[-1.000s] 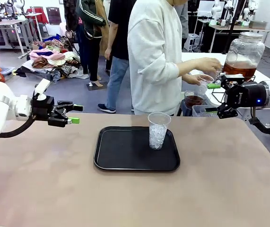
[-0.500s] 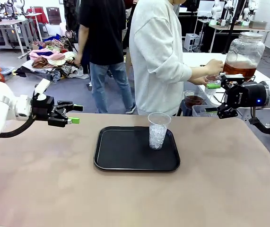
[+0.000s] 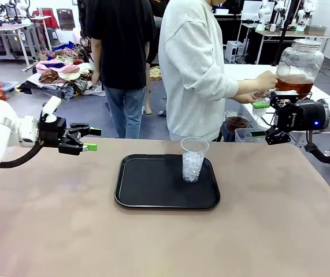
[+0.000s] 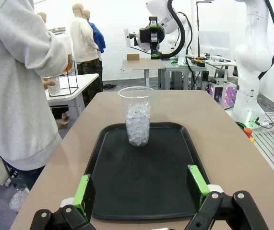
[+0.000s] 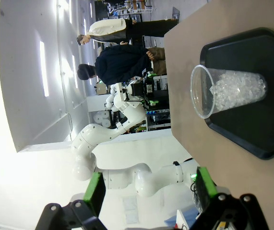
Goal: Pour the drink into the iced cup.
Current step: Pick up the iced cup indicated by the human and present it to them.
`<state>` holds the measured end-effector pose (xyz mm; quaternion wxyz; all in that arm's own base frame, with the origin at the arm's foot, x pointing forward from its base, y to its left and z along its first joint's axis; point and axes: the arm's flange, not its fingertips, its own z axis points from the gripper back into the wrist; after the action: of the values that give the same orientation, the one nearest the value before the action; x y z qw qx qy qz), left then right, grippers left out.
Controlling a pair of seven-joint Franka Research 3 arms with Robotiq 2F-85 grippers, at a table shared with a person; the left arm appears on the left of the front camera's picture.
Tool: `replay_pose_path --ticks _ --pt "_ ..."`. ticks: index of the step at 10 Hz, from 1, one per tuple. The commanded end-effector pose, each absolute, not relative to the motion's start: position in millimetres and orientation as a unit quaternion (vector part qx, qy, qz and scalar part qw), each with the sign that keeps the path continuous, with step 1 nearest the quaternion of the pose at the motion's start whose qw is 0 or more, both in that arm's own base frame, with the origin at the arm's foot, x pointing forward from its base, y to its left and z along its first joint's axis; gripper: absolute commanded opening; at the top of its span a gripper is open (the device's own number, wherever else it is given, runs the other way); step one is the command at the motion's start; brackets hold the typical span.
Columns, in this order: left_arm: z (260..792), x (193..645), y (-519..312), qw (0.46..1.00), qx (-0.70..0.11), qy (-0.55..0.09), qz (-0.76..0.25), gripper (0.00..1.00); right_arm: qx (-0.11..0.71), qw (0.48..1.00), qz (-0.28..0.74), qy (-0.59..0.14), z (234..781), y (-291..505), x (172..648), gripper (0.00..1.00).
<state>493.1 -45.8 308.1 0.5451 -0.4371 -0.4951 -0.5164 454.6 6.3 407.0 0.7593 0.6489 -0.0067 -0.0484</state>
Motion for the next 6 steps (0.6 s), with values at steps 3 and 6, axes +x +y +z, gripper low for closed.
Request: replay_pose_path --ticks 3,6 --pt "310.2 493.5 -46.5 0.546 -0.438 -0.498 -0.512 1.0 0.65 0.759 -0.046 -0.008 409.0 7.1 454.8 1.0" --pt "310.2 493.5 -46.5 0.546 -0.438 -0.498 -0.512 1.0 0.65 0.759 -0.046 -0.008 409.0 7.1 454.8 1.0"
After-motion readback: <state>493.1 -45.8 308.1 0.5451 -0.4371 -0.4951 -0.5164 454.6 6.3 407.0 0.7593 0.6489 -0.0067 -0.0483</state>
